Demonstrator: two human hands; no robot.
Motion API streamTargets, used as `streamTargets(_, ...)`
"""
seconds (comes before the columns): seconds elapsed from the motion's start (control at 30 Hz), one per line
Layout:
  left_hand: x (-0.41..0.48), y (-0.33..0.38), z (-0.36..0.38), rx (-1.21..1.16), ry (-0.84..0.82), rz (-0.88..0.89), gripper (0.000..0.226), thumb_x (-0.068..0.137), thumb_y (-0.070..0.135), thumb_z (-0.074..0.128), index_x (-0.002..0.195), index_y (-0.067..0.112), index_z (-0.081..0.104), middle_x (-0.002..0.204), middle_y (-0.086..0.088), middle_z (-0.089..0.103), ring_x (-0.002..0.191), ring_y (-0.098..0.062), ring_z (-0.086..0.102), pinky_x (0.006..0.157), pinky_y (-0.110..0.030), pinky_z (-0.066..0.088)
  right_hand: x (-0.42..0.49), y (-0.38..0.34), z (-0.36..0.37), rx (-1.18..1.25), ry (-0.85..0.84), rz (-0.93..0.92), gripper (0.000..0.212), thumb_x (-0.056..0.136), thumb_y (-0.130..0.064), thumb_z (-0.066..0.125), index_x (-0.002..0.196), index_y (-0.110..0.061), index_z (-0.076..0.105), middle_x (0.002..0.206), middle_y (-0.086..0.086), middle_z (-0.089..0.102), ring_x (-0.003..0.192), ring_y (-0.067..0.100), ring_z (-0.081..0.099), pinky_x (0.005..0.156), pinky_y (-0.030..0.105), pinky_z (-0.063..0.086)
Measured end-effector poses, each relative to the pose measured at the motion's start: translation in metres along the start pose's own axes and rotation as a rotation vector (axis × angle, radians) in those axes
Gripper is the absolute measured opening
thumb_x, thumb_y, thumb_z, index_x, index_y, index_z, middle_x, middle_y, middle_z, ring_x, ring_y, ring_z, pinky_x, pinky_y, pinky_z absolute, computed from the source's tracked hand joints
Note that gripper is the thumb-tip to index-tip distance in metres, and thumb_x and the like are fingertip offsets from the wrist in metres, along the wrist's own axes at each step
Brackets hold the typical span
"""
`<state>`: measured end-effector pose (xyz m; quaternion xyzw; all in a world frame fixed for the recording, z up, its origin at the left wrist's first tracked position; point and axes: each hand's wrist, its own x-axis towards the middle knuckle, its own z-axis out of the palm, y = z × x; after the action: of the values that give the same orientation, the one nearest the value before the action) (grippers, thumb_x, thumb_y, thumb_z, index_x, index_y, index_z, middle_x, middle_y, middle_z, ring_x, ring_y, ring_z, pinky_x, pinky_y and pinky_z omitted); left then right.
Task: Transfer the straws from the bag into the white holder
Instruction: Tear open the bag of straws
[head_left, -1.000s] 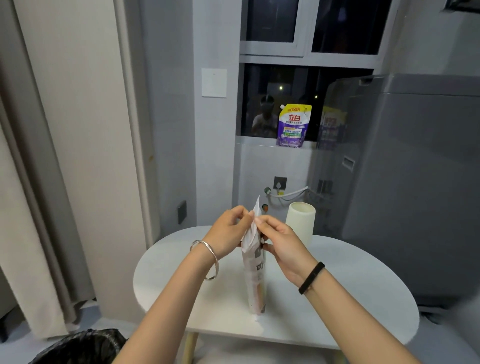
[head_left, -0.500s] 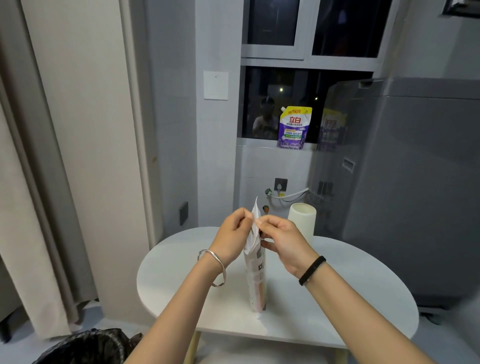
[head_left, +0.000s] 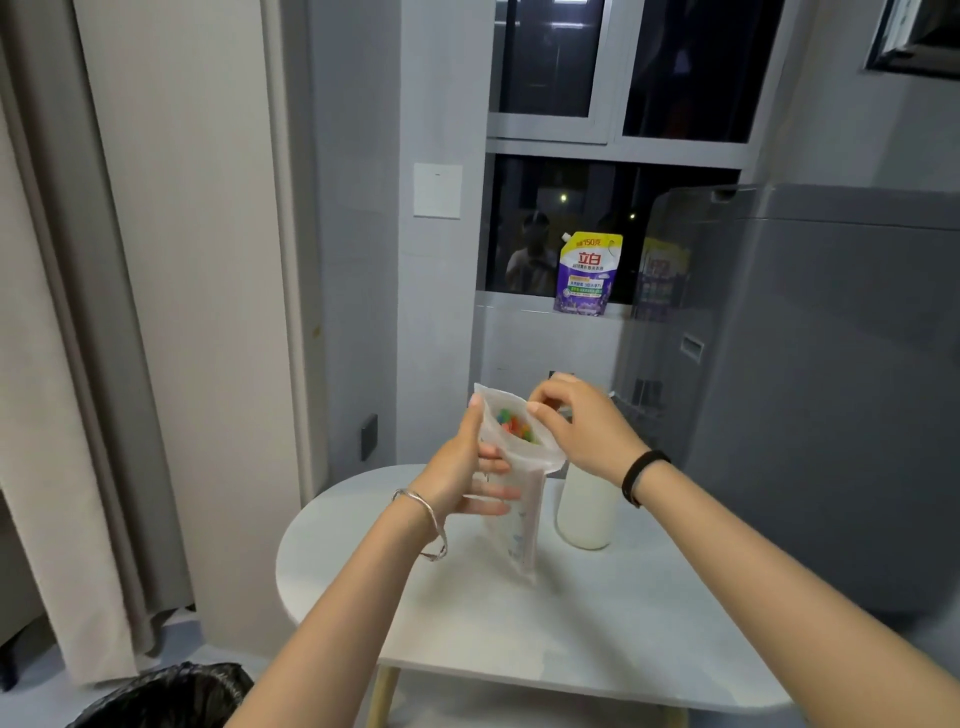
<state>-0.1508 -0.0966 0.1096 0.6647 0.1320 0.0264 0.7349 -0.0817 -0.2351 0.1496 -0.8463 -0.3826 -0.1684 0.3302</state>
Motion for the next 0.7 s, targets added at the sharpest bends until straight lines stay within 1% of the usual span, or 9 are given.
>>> streamTargets(0.07,-0.005,0.003,-0.001,-0.113,-0.113,-0.131,0.096,0.080,0.084,0.019,0.117,0.003,0.055,0.107,-0.015,0.070,0.075,-0.031,0.074,0.067,-0.037,0.061,0.003,-0.005,-0.007,-0.054,0.009,-0.056,0.018,0.093,-0.021,0.053,0.085,-0.012,0.066,0.086,0.002,0.056,0.080,0.019,0.055,0.074,0.034,0.047)
streamTargets(0.13,-0.009,0.004,-0.004,-0.252,-0.245,-0.192,0.108,0.075,0.088,0.014,0.129,0.003,0.052,0.121,-0.022,0.065,0.089,-0.037,0.072,0.075,-0.041,0.059,0.003,-0.010,-0.014,-0.100,0.030,-0.120,0.017,0.093,-0.021,0.053,0.088,-0.012,0.066,0.086,0.000,0.054,0.080,0.017,0.052,0.073,0.035,0.047)
streamTargets(0.17,-0.009,0.005,-0.004,-0.392,-0.312,-0.228,0.109,0.075,0.088,0.015,0.132,0.002,0.050,0.128,-0.025,0.060,0.097,-0.040,0.068,0.078,-0.044,0.058,0.001,-0.012,-0.016,-0.126,0.050,-0.156,0.016,0.093,-0.021,0.053,0.090,-0.011,0.066,0.086,0.000,0.054,0.081,0.016,0.050,0.072,0.035,0.046)
streamTargets(0.27,-0.012,0.010,0.000,-0.854,-0.401,-0.326,0.101,0.081,0.080,0.032,0.137,-0.003,0.044,0.136,-0.032,0.051,0.116,-0.047,0.055,0.080,-0.054,0.054,-0.008,-0.020,-0.018,-0.230,0.102,-0.288,0.016,0.092,-0.018,0.054,0.093,-0.007,0.066,0.090,0.006,0.056,0.086,0.018,0.050,0.068,0.032,0.044)
streamTargets(0.33,-0.014,0.012,0.005,-0.991,-0.395,-0.335,0.089,0.083,0.070,0.046,0.134,-0.003,0.047,0.133,-0.029,0.055,0.119,-0.044,0.055,0.085,-0.057,0.053,-0.016,-0.025,-0.018,-0.309,0.133,-0.385,0.015,0.091,-0.015,0.056,0.090,-0.004,0.066,0.089,0.011,0.058,0.083,0.023,0.053,0.065,0.031,0.043)
streamTargets(0.4,-0.017,0.011,0.011,-1.074,-0.389,-0.337,0.080,0.081,0.061,0.060,0.129,-0.002,0.051,0.128,-0.024,0.058,0.117,-0.038,0.057,0.092,-0.049,0.051,-0.022,-0.027,-0.017,-0.359,0.172,-0.438,0.015,0.089,-0.013,0.057,0.086,-0.003,0.066,0.084,0.013,0.059,0.077,0.027,0.055,0.062,0.033,0.045)
streamTargets(0.53,-0.019,-0.002,0.027,-1.115,-0.394,-0.219,0.063,0.080,0.041,0.071,0.129,0.005,0.053,0.119,-0.017,0.062,0.111,-0.029,0.060,0.103,-0.038,0.047,-0.031,-0.021,-0.013,-0.182,0.275,-0.306,0.015,0.091,-0.015,0.057,0.086,-0.005,0.066,0.084,0.010,0.057,0.080,0.023,0.055,0.067,0.033,0.045)
streamTargets(0.6,-0.017,-0.010,0.034,-1.145,-0.344,-0.156,0.055,0.082,0.033,0.072,0.127,0.007,0.055,0.117,-0.016,0.064,0.111,-0.028,0.061,0.097,-0.036,0.052,-0.036,-0.017,-0.008,-0.048,0.304,-0.204,0.014,0.092,-0.019,0.057,0.089,-0.009,0.066,0.088,0.003,0.056,0.086,0.016,0.054,0.074,0.027,0.046)
streamTargets(0.7,-0.010,-0.017,0.038,-1.139,-0.232,-0.037,0.045,0.082,0.024,0.072,0.121,0.007,0.058,0.110,-0.014,0.069,0.102,-0.025,0.067,0.080,-0.034,0.060,-0.043,-0.011,0.004,0.219,0.375,-0.020,0.016,0.093,-0.025,0.053,0.102,-0.017,0.064,0.102,-0.006,0.053,0.097,0.000,0.052,0.079,0.004,0.039)
